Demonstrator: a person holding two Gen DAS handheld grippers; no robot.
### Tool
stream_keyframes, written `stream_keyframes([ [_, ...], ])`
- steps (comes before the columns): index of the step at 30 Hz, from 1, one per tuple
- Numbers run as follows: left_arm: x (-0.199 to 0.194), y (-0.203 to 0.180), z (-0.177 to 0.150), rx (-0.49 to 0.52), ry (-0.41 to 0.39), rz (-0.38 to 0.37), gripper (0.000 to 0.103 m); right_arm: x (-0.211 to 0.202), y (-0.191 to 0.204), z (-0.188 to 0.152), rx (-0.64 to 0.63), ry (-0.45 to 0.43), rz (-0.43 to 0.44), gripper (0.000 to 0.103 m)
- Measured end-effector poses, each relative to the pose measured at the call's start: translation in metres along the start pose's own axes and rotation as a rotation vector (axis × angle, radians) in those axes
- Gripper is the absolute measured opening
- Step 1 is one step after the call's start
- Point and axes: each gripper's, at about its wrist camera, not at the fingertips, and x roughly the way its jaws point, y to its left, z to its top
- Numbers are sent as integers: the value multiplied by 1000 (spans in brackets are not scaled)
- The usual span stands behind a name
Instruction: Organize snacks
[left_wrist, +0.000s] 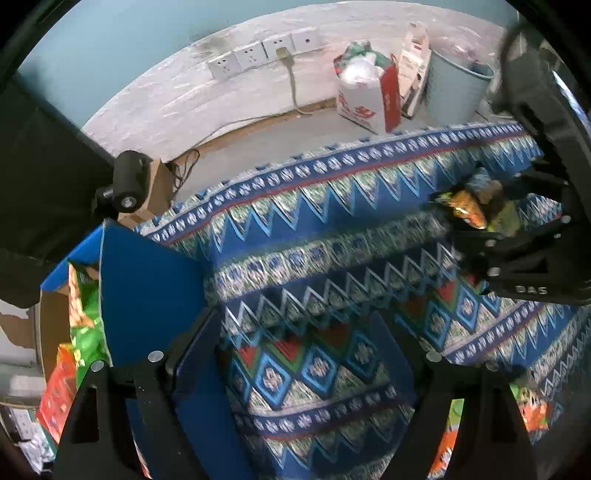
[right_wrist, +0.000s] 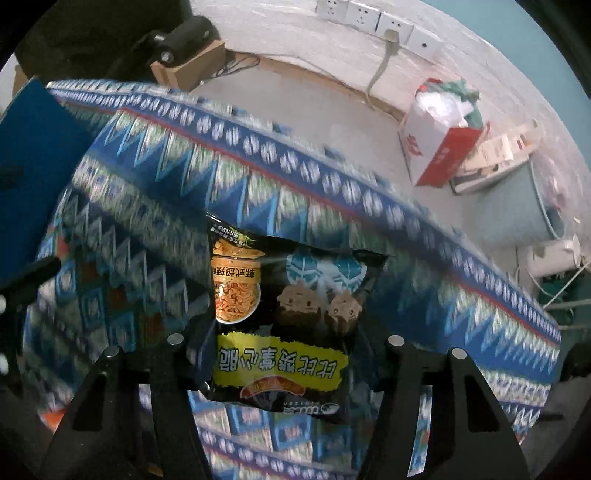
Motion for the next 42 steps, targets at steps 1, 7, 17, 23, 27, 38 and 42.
stream_keyframes([
  [1,-1,-2,-3,2,6,-9,84,-2,-1,-6,0,7,-2,60],
  [7,-8,-17,-27,59,21,4,84,-13,-14,-56,36,45,3,60],
  [17,-35,-30,-61,72,19,29,84,-32,-16,-114,57,76,-21,60],
  [23,-42,-33,-79,77,32,4,84,-39,-6,-135,56,95,-6,60],
  [27,-37,-40,-82,87,44,-3,84,-38,3,-147,54,117,10,60],
  [38,-17,-28,-63,24,52,62,84,-38,44,-170,103,133,99,60],
  [42,-23,-12,-60,-47,54,53,84,-38,62,-171,130,127,170,60],
])
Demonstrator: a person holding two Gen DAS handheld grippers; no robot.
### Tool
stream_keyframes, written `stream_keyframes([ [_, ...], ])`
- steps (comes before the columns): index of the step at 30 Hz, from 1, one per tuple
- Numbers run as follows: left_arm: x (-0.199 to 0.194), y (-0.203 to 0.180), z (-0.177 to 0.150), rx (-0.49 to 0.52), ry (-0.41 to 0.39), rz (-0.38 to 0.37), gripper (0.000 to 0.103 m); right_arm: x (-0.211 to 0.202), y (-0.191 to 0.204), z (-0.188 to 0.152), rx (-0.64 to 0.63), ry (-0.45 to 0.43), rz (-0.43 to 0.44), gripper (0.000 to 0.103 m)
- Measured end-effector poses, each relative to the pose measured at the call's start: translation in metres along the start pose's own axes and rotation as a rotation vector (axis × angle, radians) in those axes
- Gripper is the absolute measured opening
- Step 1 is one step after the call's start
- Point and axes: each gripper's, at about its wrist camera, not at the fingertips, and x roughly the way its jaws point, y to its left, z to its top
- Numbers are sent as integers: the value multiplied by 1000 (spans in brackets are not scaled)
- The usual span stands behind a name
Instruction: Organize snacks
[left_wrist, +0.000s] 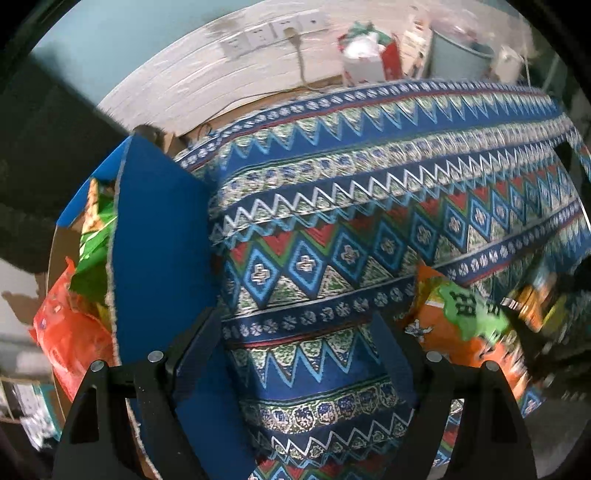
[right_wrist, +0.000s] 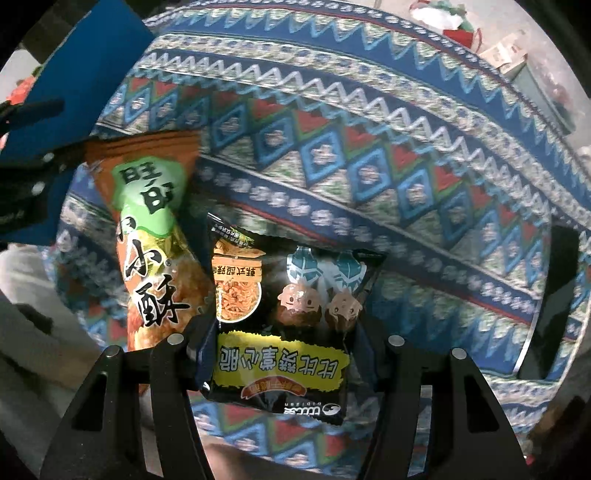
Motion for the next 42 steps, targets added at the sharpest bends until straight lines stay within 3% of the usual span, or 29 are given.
stream_keyframes([
  [8,-18,6,-4,-74,-21,-69,85,5,39,8,11,-31,120,60],
  [11,-22,-1,-5,-72,-27,-98,85,4,49,11,3,-41,67,60],
  [16,-20,-20,-5,-61,-6,-171,85,-6,28,18,37,-65,-39,60],
  [25,-4,-56,0,-82,71,-247,85,-28,-6,13,113,-135,-141,60],
  [28,5,-66,0,-75,96,-250,85,-30,-24,4,123,-144,-165,60],
  [30,10,-72,-1,-65,103,-236,85,-28,-47,15,130,-147,-161,60],
  [37,35,-80,-6,-33,121,-211,84,-25,-56,22,131,-149,-147,60],
  [42,38,-79,-13,-9,108,-240,49,-29,-55,18,133,-154,-140,60],
])
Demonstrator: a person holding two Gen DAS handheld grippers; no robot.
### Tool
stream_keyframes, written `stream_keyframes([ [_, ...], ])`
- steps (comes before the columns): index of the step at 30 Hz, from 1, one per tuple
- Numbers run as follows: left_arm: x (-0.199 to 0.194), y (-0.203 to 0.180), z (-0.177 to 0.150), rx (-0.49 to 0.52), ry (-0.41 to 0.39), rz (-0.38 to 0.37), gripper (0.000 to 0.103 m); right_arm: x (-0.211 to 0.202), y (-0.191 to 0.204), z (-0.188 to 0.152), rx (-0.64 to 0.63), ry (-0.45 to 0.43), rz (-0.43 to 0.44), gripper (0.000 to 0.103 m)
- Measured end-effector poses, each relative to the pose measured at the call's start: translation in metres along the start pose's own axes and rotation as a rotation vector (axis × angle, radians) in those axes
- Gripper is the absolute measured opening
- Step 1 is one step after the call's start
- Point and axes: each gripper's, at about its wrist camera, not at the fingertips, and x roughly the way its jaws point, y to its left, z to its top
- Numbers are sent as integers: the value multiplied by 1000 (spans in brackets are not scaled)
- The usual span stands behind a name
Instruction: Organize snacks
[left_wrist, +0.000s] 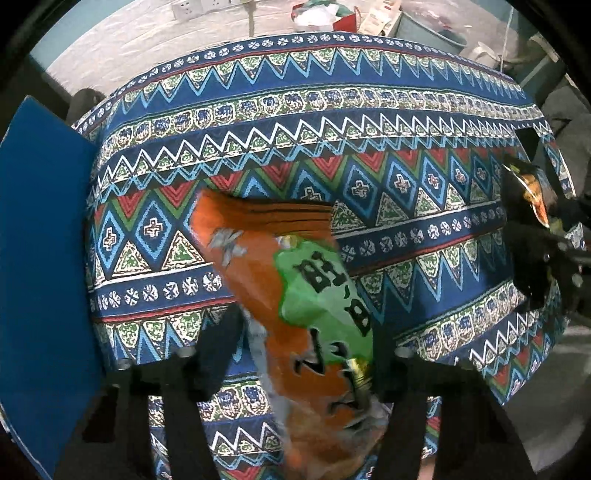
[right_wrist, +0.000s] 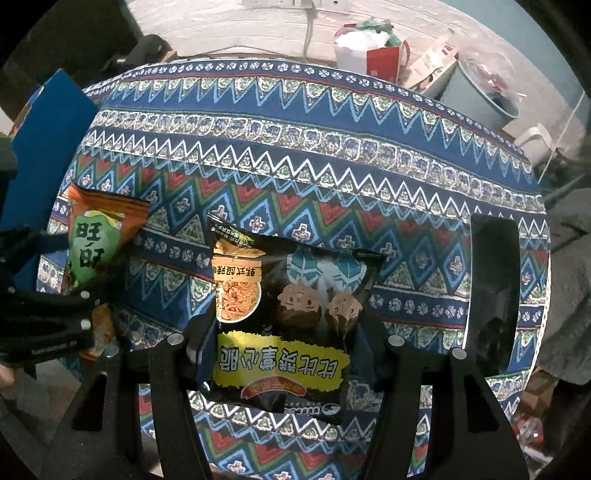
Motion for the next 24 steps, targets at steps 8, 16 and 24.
stream_keyframes([
  [8,-9,7,-9,58,-45,19,34,0,4,8,3,-23,2,60],
  [16,-48,10,-13,83,-144,52,33,-10,13,17,-5,-70,-1,60],
  [24,-80,21,-15,96,-226,92,33,-37,27,31,-12,-153,19,60],
])
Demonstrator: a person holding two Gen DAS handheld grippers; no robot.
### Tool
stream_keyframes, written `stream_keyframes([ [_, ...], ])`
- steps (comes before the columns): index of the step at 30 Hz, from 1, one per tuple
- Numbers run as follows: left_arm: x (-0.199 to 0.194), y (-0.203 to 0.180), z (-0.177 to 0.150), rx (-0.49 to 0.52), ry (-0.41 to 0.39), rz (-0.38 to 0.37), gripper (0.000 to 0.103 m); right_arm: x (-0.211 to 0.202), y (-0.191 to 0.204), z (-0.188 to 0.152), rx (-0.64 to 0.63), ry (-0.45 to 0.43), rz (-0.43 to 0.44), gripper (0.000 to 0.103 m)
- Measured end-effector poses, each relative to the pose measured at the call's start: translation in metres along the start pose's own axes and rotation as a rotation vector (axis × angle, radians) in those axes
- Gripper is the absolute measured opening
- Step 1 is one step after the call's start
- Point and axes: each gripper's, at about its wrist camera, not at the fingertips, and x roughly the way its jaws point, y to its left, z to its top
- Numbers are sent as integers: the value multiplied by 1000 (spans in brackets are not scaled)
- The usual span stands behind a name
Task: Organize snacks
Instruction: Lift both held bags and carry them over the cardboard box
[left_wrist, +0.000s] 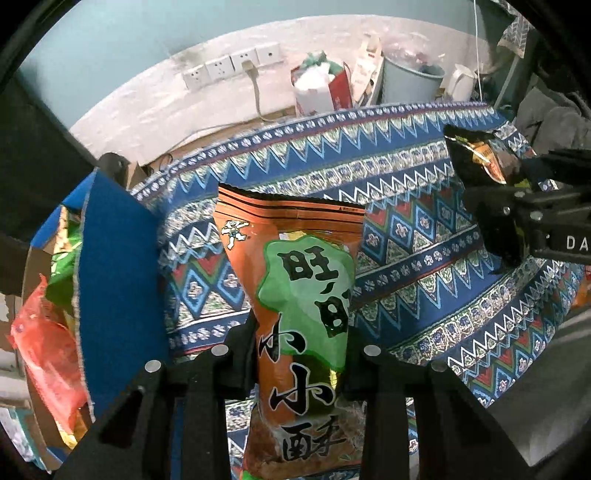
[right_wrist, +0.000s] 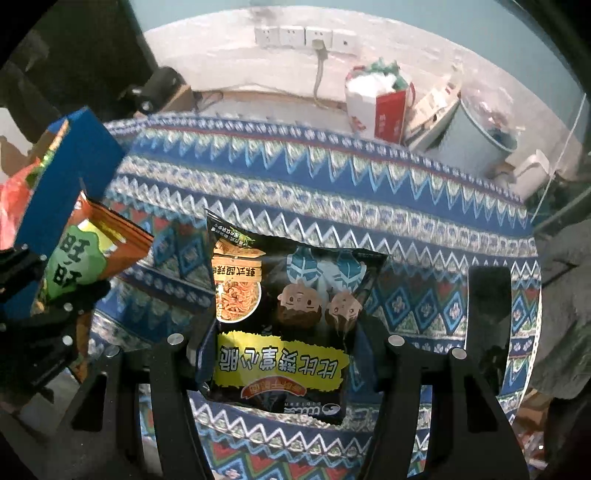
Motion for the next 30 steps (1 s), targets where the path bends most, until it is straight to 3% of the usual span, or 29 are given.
stream_keyframes([
  [20,-61,40,8,-26,-171,48,33,-61,53,41,-59,-175,94,60],
  [30,-85,93,1,-119,-217,56,33,-67,93,62,-117,-203,131,60],
])
